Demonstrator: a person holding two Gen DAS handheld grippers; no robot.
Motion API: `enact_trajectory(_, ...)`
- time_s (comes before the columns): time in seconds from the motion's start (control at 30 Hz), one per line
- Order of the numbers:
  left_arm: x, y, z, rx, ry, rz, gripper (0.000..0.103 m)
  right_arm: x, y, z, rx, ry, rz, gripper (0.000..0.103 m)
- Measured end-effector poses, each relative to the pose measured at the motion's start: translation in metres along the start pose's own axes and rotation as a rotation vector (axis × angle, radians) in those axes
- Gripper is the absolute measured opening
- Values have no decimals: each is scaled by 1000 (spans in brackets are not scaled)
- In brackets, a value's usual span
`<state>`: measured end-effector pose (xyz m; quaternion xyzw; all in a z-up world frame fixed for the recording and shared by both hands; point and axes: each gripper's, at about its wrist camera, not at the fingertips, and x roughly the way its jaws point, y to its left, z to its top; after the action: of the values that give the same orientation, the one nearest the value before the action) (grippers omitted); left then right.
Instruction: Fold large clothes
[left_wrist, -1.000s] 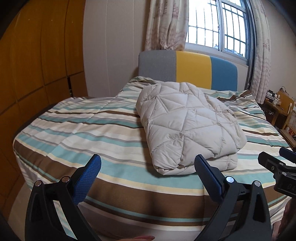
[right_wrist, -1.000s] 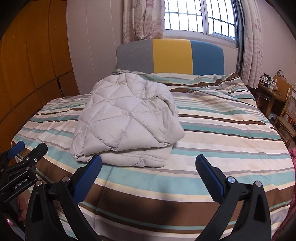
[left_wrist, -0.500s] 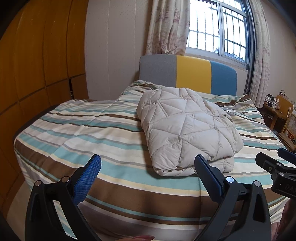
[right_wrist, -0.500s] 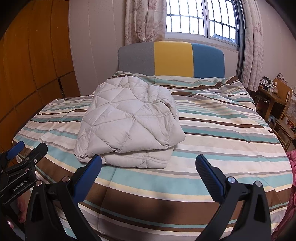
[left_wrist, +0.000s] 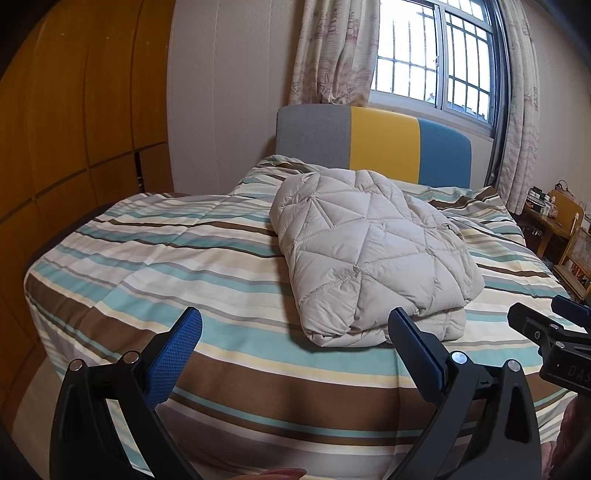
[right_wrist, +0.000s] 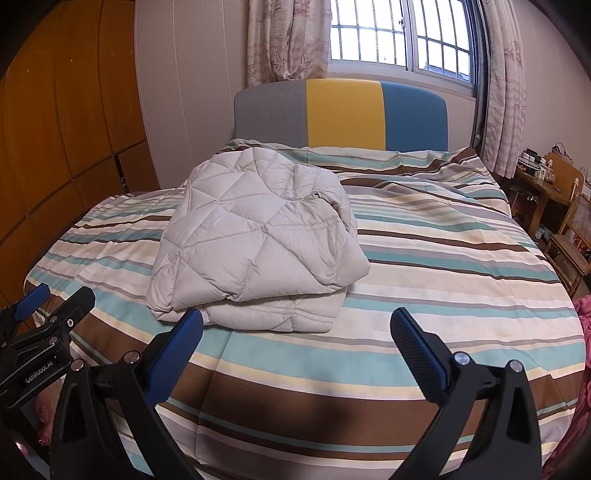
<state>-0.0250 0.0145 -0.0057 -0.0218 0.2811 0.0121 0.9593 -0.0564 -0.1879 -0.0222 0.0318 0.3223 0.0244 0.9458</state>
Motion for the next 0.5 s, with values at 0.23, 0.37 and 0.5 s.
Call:
enact_trajectory(0.23, 2, 0, -1, -2, 8, -5, 100, 0, 0, 0, 1, 3, -2, 101)
enact_trajectory(0.37, 2, 0, -1, -1, 8, -6, 100, -1, -1, 0, 0, 3, 0, 101)
enact_trajectory(0.5, 3, 2, -1, -2, 12, -9, 100, 1, -1, -1, 4, 9, 3, 101)
